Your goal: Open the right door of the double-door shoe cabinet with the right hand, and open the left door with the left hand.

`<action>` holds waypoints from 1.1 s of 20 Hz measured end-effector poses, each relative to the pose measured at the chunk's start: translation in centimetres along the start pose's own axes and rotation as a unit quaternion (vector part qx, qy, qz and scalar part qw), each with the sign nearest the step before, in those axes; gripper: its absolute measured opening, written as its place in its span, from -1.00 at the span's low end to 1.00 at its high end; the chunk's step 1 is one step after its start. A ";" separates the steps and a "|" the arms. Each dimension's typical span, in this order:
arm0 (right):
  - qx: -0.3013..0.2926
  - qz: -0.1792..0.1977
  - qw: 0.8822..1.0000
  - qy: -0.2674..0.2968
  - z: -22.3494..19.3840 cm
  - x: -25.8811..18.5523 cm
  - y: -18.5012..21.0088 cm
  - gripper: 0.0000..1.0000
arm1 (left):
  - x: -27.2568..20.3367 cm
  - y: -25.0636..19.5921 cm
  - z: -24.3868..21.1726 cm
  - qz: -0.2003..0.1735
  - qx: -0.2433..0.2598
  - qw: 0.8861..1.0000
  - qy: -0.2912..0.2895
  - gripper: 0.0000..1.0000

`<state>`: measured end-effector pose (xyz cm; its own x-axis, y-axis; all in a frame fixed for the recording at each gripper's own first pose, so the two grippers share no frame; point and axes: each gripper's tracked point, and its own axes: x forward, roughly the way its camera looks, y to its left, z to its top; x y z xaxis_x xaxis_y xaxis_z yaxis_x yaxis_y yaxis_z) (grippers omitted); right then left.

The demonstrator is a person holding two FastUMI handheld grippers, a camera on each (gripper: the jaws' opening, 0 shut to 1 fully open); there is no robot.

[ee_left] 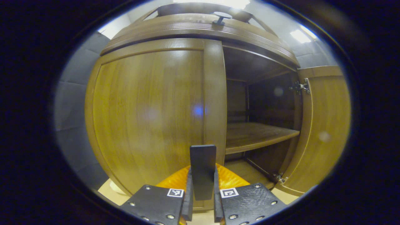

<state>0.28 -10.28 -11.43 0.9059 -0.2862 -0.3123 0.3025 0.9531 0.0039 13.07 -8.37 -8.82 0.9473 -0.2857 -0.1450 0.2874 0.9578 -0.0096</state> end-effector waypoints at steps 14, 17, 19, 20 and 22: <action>0.025 0.051 0.998 0.021 -2.5 0.7 5.2 0.95 | -3.0 -0.2 0.0 -0.015 -0.020 1.000 -0.009 -0.56; 0.034 0.068 0.997 0.027 -3.2 1.4 6.7 0.89 | -3.4 -0.3 0.1 -0.023 -0.018 1.000 -0.009 -0.64; 0.032 0.081 0.996 0.031 -3.5 1.7 7.6 0.84 | -3.7 -0.1 0.1 -0.024 -0.020 0.999 -0.009 -0.69; 0.031 0.087 0.995 0.034 -3.6 1.8 8.0 0.92 | -3.9 -0.1 0.1 -0.023 -0.022 0.999 -0.008 -0.71; 0.027 0.095 0.995 0.036 -3.7 2.1 8.7 0.92 | -4.1 0.0 0.0 -0.020 -0.023 1.000 -0.004 -0.70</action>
